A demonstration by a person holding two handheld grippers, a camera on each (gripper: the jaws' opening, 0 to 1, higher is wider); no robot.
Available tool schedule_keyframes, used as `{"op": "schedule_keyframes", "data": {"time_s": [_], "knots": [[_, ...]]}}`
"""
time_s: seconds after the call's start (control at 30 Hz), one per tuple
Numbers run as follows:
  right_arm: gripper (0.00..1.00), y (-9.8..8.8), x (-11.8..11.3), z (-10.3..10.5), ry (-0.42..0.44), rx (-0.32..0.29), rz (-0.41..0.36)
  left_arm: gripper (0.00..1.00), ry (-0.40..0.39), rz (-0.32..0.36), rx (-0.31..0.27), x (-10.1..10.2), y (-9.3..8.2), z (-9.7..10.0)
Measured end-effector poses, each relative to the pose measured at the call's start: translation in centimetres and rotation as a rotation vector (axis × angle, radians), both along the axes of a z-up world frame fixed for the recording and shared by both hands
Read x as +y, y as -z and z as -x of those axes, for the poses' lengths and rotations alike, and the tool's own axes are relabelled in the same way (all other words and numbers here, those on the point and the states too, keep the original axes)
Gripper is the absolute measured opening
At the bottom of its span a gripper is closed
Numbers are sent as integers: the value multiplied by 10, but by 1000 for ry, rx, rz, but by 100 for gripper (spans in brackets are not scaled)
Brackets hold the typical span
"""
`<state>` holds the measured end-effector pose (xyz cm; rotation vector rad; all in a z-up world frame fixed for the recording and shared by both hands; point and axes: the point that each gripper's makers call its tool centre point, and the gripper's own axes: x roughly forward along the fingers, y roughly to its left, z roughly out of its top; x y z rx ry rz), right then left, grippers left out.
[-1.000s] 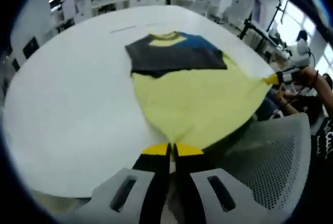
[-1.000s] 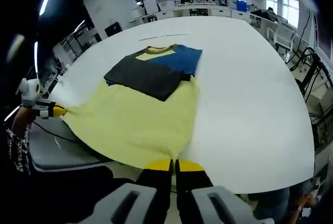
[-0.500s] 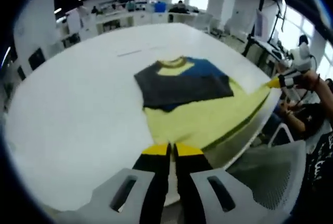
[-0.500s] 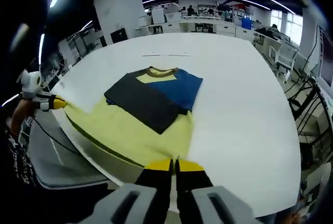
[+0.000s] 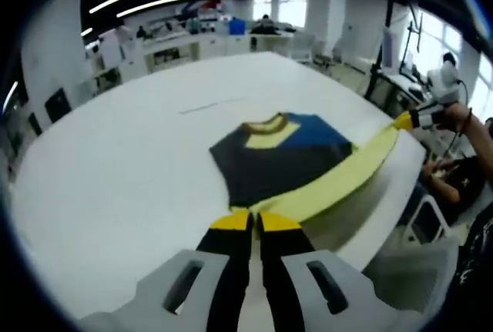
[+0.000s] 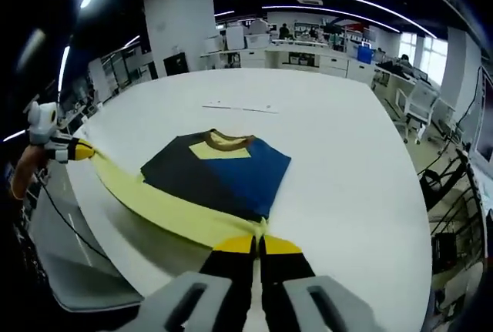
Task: Fold the garment on the visible template until the final outline fits inside the template.
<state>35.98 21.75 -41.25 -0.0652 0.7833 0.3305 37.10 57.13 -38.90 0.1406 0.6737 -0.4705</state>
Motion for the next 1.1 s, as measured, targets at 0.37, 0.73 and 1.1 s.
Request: {"op": "schedule_keyframes", "data": {"time_s": [0.37, 0.73, 1.1], "knots": [[0, -21, 7, -59, 21, -81, -21, 0, -50, 11, -75, -5, -21, -51], [0, -18, 5, -111, 65, -108, -72, 0, -99, 0, -140, -8, -24, -110], [0, -13, 2, -165, 150, -170, -90, 0, -226, 19, -171, 4, -1, -168]]}}
